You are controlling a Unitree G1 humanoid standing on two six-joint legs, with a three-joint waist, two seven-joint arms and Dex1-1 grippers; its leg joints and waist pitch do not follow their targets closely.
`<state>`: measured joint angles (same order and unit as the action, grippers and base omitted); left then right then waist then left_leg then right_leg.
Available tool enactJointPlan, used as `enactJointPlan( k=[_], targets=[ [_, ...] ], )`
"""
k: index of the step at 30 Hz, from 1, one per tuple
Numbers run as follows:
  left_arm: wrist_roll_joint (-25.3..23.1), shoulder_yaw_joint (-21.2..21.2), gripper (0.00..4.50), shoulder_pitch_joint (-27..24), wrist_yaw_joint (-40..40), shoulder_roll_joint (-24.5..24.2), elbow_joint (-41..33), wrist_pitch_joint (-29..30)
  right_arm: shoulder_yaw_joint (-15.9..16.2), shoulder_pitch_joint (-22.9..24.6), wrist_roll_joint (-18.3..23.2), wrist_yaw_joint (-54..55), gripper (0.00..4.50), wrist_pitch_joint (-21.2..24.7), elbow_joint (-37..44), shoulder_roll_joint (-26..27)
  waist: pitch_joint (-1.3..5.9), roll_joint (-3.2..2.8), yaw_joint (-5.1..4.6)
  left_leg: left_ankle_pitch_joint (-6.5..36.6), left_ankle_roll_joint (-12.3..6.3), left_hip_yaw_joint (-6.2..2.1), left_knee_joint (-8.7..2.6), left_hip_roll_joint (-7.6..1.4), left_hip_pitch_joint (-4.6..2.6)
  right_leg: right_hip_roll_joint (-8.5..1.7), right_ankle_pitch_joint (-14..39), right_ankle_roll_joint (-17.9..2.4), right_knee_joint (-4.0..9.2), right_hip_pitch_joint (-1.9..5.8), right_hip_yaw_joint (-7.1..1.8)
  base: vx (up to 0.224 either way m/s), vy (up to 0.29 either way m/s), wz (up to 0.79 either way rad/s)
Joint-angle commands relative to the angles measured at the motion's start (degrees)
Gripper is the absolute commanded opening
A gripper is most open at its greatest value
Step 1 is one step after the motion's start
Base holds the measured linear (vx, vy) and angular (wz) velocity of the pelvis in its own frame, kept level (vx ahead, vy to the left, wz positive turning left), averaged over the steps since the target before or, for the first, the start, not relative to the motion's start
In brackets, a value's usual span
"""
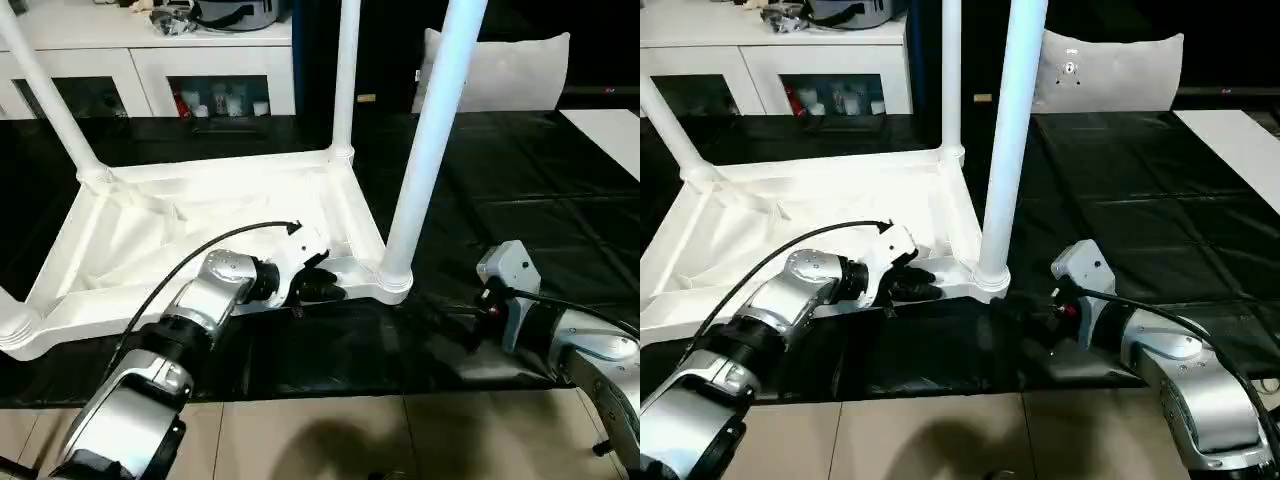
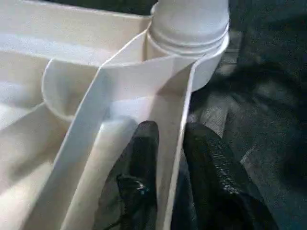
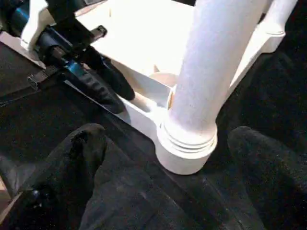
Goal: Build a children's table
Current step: Rotate leg to tighten
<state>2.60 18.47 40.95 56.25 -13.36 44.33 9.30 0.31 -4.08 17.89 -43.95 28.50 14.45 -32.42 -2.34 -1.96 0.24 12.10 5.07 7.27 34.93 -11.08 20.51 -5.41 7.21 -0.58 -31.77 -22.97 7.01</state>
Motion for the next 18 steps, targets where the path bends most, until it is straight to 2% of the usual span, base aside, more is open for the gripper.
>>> enactJointPlan(
  k=[1, 6, 10, 11, 14, 15, 16, 18],
  targets=[
    [-0.9, -0.2, 0.76, 2.0, 0.8, 0.3, 2.6, -2.1, -0.1, 0.3, 0.4, -0.6, 4.5, -0.4, 0.8, -0.8, 3.62, 1.32, 0.15, 10.5, -5.91, 0.98, -3.98, -0.57, 0.8, -2.44, 27.6, -5.0, 4.71, 3.67, -1.68, 0.0, 0.0, 0.0],
    [-3.4, 1.3, 0.24, 3.5, 0.6, 0.4, 6.7, -5.1, -0.2, 0.6, 0.7, -0.6, 4.5, -0.3, 1.4, -1.1, 3.61, 1.28, 0.14, 10.7, -6.06, 0.95, -4.03, -0.56, 0.79, -2.45, 27.8, -5.0, 4.77, 3.75, -1.64, 0.0, 0.0, 0.0],
    [-5.4, 2.9, 0.04, 4.0, 1.9, -0.6, 7.8, -6.8, -0.6, 0.4, 0.7, -0.9, 4.5, -0.7, 1.5, -1.3, 3.57, 1.25, -0.07, 11.3, -5.83, 0.89, -4.09, -0.55, 0.84, -2.43, 28.7, -4.5, 4.95, 3.73, -1.57, 0.0, 0.0, 0.0],
    [-6.3, 3.8, 0.01, 4.0, 3.8, -1.5, 8.1, -9.0, -1.0, -0.1, 1.4, -1.1, 4.5, -0.2, 1.1, -1.1, 3.62, 1.24, -0.08, 11.2, -5.81, 0.87, -4.06, -0.52, 0.84, -2.46, 28.5, -4.5, 4.91, 3.75, -1.6, 0.0, 0.0, 0.0],
    [-6.7, 4.4, 0.01, 3.8, 6.4, -2.5, 7.5, -11.5, -1.2, -0.7, 1.7, -1.5, 4.5, -0.4, 0.4, -1.1, 3.77, 1.27, -0.27, 10.3, -6.1, 0.8, -4.12, -0.65, 1.0, -2.57, 26.6, -5.3, 4.57, 3.94, -1.78, 0.0, 0.0, 0.0],
    [-6.5, 4.5, 0.01, 3.5, 7.8, -3.3, 6.1, -12.2, -1.2, -1.1, 1.9, -2.2, 4.5, -0.9, -0.2, -1.3, 3.84, 1.27, -0.29, 9.6, -6.43, 0.79, -4.13, -0.8, 1.0, -2.66, 24.7, -6.4, 4.19, 4.0, -1.89, 0.0, 0.0, 0.0],
    [-6.1, 4.4, 0.01, 3.1, 9.5, -4.0, 4.8, -13.2, -1.3, -1.4, 2.0, -2.9, 4.5, -1.4, -0.9, -1.5, 3.89, 1.34, -0.28, 9.2, -6.6, 0.83, -4.12, -0.8, 1.03, -2.68, 24.2, -6.7, 4.15, 4.04, -1.95, 0.0, 0.0, 0.0],
    [-4.5, 4.0, 0.01, 1.9, 13.8, -5.6, 1.4, -14.5, -0.9, -2.2, 2.7, -5.3, 4.5, -2.1, -2.2, -2.3, 3.91, 1.12, -0.25, 8.6, -6.93, 0.85, -4.16, -1.12, 0.93, -2.85, 22.0, -8.4, 3.67, 4.02, -2.15, 0.0, 0.0, 0.0]
  ],
)
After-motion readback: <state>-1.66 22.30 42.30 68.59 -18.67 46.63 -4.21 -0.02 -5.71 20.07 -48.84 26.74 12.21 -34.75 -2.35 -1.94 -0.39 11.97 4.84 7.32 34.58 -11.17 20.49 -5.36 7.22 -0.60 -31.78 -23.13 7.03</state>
